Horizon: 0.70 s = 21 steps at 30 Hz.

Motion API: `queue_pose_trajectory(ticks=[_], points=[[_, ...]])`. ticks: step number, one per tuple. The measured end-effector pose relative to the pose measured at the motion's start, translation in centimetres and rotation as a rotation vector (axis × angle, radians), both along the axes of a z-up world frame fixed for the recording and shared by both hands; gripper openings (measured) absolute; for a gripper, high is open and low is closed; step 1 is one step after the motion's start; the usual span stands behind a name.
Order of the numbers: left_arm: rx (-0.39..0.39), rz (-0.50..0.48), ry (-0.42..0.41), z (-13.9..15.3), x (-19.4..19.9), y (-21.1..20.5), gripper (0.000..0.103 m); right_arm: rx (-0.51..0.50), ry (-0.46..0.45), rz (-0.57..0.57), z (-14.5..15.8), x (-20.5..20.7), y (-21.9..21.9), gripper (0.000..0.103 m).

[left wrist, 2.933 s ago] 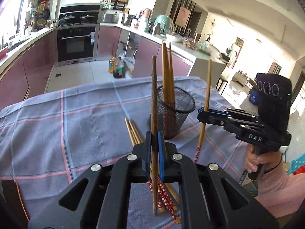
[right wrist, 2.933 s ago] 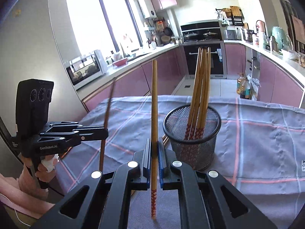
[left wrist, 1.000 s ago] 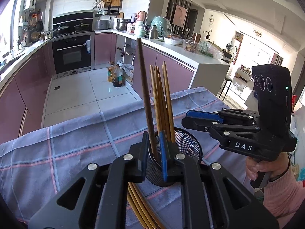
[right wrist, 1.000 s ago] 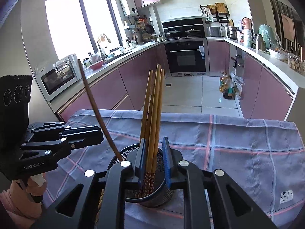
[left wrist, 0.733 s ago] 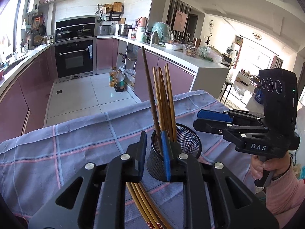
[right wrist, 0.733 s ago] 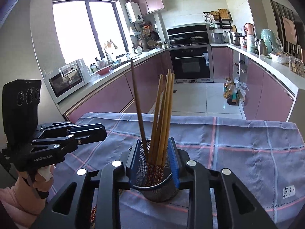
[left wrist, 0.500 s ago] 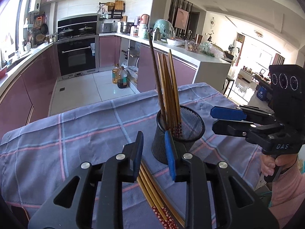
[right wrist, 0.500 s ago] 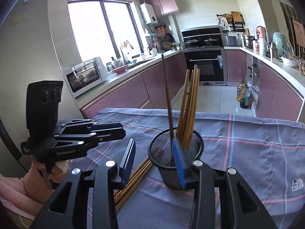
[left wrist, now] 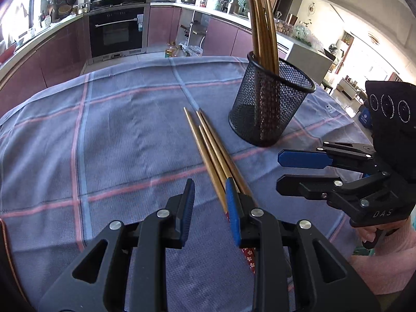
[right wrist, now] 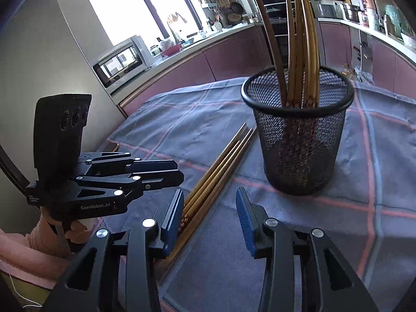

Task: Organize utensils
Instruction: 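Move the open left gripper back down to the loose chopsticks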

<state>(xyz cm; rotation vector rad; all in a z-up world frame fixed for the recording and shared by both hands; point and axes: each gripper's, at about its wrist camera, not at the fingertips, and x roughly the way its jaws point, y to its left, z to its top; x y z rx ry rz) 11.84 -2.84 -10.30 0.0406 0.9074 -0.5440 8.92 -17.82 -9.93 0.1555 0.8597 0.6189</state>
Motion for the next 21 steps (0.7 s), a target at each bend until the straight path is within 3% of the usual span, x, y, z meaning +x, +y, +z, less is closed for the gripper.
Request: queue_pose_trajectory(ticks=[21], points=[[0.026, 0.012, 0.007, -1.4, -0.6, -0.6, 0.029, -0.155, -0.024, -0.023, -1.6, 0.5, 4.0, 0.039]])
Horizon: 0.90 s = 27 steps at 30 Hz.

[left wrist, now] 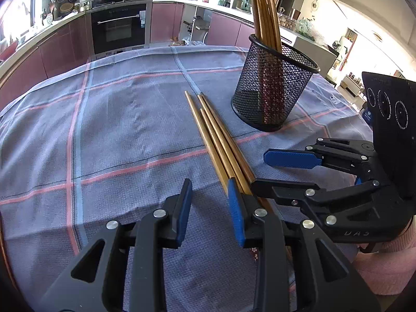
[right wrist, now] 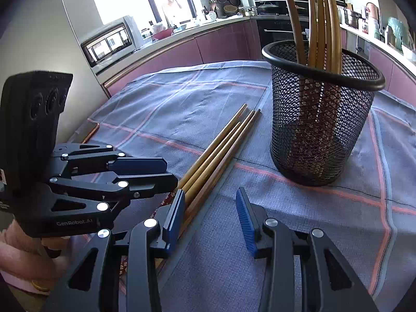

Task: Organize utensils
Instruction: 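Move the open left gripper back down to the loose chopsticks, then close the left gripper around one wooden chopstick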

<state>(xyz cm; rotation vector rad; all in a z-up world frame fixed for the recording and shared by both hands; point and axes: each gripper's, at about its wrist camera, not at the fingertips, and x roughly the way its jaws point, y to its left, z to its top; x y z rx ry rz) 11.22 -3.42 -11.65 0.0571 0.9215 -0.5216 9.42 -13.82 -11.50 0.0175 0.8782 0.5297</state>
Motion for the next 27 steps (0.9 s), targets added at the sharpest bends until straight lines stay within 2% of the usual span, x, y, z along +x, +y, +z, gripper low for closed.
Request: queue_pose_trajectory(ticks=[4, 15, 27], points=[[0.001, -0.001, -0.002, -0.1, 0.1, -0.1, 0.029, -0.035, -0.015, 0.004, -0.1, -0.2, 0.2, 0.039], [0.011, -0.008, -0.002, -0.2, 0.6, -0.4, 0.030, -0.051, -0.007, -0.008, -0.1, -0.1, 0.0, 0.036], [0.063, -0.014, -0.011, -0.2, 2.0, -1.6, 0.029, -0.053, -0.004, -0.011, -0.1, -0.1, -0.2, 0.035]])
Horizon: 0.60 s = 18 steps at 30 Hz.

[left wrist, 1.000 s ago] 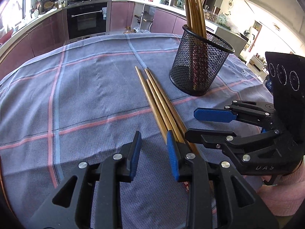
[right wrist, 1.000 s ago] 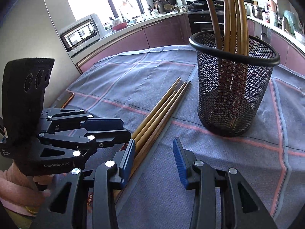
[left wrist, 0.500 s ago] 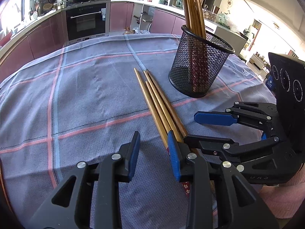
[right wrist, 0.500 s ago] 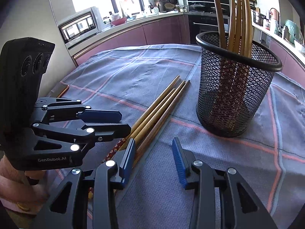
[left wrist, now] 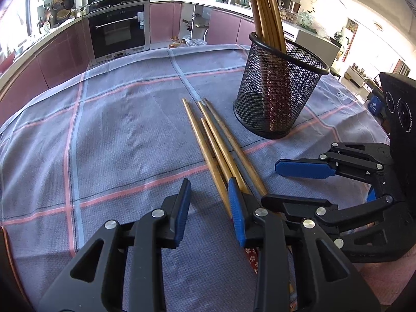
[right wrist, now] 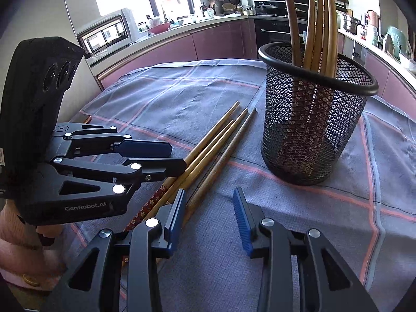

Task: Organize utensils
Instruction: 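Close the left gripper around one wooden chopstick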

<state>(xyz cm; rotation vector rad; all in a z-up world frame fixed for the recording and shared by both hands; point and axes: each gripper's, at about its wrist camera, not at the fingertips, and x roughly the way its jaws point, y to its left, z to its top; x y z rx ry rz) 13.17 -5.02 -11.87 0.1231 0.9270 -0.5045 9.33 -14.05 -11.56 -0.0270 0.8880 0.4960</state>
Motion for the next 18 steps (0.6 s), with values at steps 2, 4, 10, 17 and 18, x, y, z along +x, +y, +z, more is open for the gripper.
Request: queue_pose_trajectory(ticks=[2, 4, 10, 17, 18], points=[[0.005, 0.004, 0.002, -0.1, 0.0, 0.0, 0.030, -0.001, -0.001, 0.000, 0.0, 0.0, 0.0, 0.035], [0.010, 0.007, 0.006, -0.1, 0.1, 0.0, 0.029, -0.001, 0.000, -0.002, 0.0, 0.1, 0.0, 0.035], [0.021, 0.014, 0.004, 0.0, 0.4, -0.2, 0.026, -0.008, -0.003, -0.014, -0.1, 0.5, 0.1, 0.033], [0.027, 0.012, 0.005, 0.0, 1.1, -0.8, 0.017, -0.004, -0.004, -0.030, -0.3, 1.3, 0.2, 0.025], [0.026, 0.014, 0.005, 0.0, 1.2, -0.9, 0.015, -0.001, -0.003, -0.032, -0.3, 1.4, 0.2, 0.023]])
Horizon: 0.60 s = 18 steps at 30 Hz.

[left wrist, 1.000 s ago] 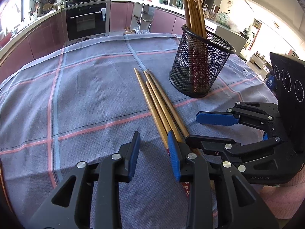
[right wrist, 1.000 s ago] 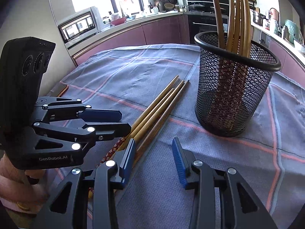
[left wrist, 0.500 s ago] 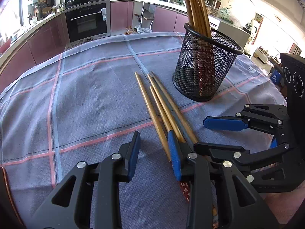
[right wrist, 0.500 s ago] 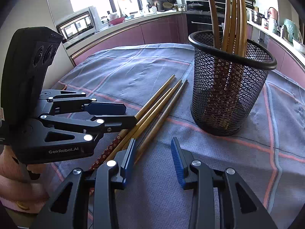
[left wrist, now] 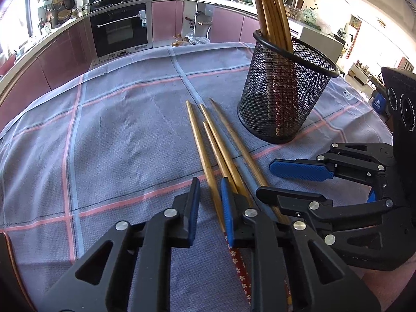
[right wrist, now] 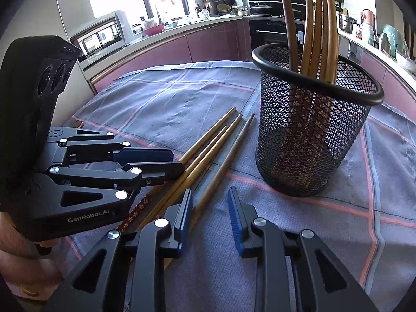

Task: Organize utensils
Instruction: 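Close the left gripper around one wooden chopstick, then lift the chopstick upright with the left gripper over the holder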

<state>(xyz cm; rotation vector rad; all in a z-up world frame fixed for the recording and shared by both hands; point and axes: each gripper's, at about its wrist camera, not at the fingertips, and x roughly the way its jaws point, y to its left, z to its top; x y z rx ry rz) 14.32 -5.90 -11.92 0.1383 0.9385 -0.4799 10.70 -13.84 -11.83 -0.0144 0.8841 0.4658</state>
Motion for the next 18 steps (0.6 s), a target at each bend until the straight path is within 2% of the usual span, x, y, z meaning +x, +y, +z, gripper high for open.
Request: queue_pose_trajectory(ticks=[2, 4, 12, 18], points=[[-0.007, 0.006, 0.003, -0.1, 0.1, 0.0, 0.011, 0.017, 0.008, -0.003, 0.0, 0.1, -0.2, 0.015], [-0.014, 0.017, 0.003, -0.1, 0.1, 0.0, 0.010, 0.043, 0.018, -0.008, -0.1, 0.2, -0.5, 0.013], [-0.063, 0.052, 0.004, 0.1, -0.9, 1.1, 0.007, 0.128, 0.040, -0.052, -0.3, 0.1, -2.1, 0.008], [-0.082, 0.048, -0.002, 0.7, -2.0, 2.0, 0.007, 0.169, 0.024, -0.049, 0.3, -0.6, -2.7, 0.006]])
